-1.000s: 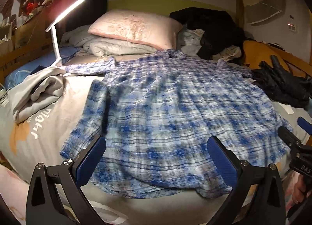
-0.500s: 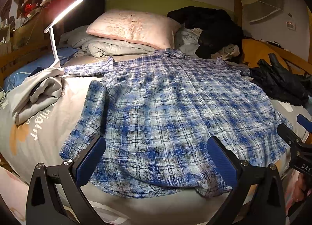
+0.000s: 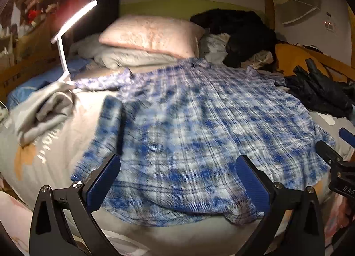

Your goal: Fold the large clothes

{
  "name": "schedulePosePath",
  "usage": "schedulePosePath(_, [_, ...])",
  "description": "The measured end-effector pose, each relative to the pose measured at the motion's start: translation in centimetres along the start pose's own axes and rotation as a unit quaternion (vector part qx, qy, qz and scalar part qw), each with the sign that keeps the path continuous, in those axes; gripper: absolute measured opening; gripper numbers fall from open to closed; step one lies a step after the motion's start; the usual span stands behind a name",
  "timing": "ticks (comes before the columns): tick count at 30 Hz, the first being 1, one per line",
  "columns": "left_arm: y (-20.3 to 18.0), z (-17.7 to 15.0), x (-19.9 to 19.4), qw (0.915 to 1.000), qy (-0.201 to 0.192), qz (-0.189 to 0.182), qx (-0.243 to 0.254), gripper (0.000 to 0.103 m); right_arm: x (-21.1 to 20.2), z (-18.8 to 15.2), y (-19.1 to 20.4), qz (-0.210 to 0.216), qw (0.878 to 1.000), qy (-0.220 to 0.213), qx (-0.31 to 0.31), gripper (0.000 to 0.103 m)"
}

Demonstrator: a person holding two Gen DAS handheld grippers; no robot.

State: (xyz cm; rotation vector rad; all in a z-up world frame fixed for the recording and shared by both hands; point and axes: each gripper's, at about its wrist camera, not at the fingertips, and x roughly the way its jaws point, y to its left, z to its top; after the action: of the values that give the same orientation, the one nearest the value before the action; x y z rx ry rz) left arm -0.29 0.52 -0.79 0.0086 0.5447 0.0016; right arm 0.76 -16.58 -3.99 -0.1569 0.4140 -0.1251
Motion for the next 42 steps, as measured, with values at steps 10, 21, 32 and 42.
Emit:
schedulePosePath(10, [-0.3,0.3,-0.9,0.9997,-0.025,-0.001,0.008,0.103,0.2,0.0,0.0,-0.008,1.000,0.003,-0.004,0.103])
schedulePosePath(21, [-0.7,-0.1,0.3,0.9997,0.007,-0.005,0.023,0.103,0.0,-0.2,-0.1,-0.024,1.000,-0.001,-0.002,0.103])
schedulePosePath(32, [-1.6,-0.4,0.0,0.9984,-0.008,0.013,0.054,0.103,-0.2,-0.1,0.3,-0.023,1.000,-0.006,-0.012,0.103])
schedulePosePath(42, [-1.3,-0.5,0.6,0.9988,0.004,0.020,0.044,0.103,0.2,0.0,-0.3,-0.023,1.000,0.005,0.002,0.103])
